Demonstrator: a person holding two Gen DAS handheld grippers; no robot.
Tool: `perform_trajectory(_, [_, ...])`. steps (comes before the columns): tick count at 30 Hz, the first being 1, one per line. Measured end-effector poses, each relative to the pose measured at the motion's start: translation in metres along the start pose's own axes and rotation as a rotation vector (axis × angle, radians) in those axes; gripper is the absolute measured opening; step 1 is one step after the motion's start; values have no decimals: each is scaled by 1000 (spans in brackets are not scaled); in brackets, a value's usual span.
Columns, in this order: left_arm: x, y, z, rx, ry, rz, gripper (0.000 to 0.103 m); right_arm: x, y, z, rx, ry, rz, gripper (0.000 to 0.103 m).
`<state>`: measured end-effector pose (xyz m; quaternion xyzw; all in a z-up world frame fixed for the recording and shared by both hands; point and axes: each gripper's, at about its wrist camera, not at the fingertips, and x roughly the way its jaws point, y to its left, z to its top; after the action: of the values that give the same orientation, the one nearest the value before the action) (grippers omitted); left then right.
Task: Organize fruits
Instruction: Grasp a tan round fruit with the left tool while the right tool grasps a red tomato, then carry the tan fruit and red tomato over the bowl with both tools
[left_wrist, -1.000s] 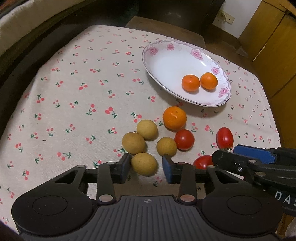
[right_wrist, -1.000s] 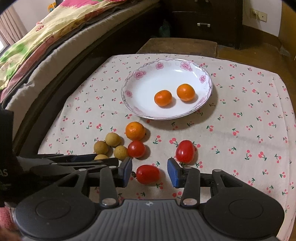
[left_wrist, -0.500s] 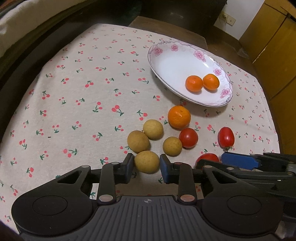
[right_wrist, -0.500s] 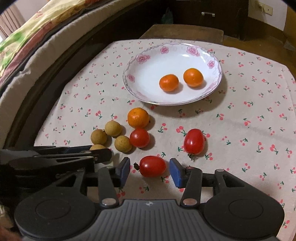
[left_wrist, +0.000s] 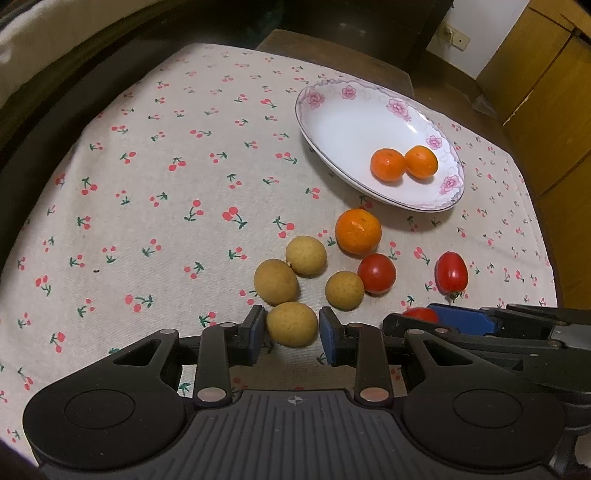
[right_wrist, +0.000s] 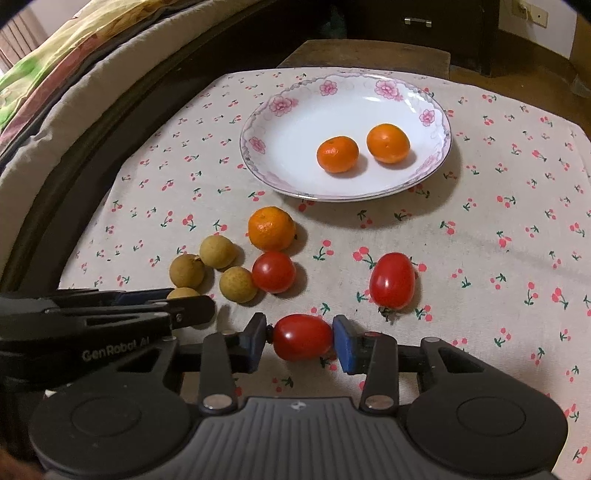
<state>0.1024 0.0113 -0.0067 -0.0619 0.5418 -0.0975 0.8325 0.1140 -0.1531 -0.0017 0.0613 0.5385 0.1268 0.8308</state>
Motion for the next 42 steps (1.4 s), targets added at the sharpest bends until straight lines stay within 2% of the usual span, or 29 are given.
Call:
perform_trajectory(12, [1, -2, 1, -12, -2, 1, 41, -15, -6, -6, 20, -19, 6, 40])
perform_trajectory(20, [5, -9, 3, 7, -19, 29, 43, -19, -8, -6, 24, -29, 12, 40])
perform_trajectory(23, [4, -11, 1, 28, -23, 47, 40, -20, -8, -6, 27, -31, 10, 40])
perform_trajectory(42, [-9, -22, -3, 61, -32, 23, 39, -27, -7, -5, 24, -49, -15, 40])
